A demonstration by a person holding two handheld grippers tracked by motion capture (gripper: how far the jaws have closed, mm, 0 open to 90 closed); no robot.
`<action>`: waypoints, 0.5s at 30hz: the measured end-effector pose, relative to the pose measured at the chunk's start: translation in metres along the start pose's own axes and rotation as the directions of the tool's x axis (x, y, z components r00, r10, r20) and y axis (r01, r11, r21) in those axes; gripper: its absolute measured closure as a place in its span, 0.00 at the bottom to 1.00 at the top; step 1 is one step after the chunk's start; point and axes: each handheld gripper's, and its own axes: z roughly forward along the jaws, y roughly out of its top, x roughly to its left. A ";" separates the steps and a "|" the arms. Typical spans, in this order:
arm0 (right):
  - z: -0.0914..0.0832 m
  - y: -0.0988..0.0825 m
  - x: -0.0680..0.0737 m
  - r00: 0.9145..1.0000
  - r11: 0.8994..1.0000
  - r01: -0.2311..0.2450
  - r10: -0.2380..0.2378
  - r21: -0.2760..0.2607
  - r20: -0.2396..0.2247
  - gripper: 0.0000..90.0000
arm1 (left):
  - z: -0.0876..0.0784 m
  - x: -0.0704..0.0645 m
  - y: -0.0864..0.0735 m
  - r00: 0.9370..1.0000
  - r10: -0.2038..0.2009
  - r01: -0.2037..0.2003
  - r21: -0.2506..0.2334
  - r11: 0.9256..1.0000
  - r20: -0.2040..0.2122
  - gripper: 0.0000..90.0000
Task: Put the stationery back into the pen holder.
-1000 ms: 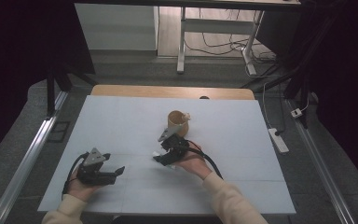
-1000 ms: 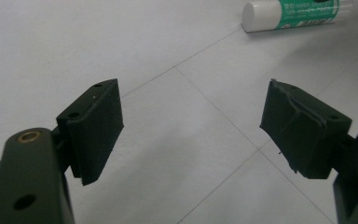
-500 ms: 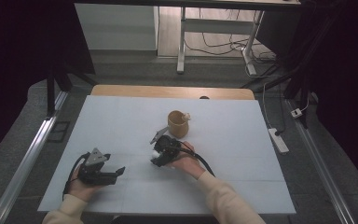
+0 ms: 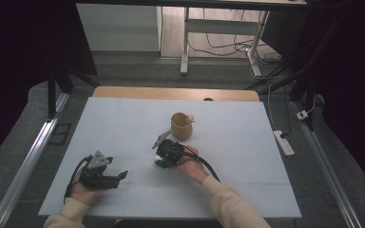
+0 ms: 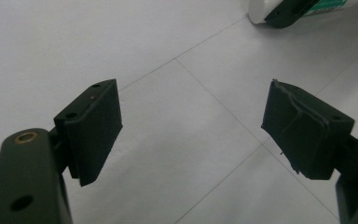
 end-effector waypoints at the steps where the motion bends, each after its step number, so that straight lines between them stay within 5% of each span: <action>1: -0.001 0.000 -0.001 1.000 1.000 0.000 0.000 -0.015 0.001 0.72 | 0.000 0.000 0.000 1.000 0.000 0.000 0.000 1.000 0.000 0.21; 15: -0.035 0.001 -0.009 1.000 0.986 -0.024 0.026 -0.166 0.011 0.72 | 0.001 0.001 0.000 1.000 0.006 -0.006 0.004 1.000 0.003 0.21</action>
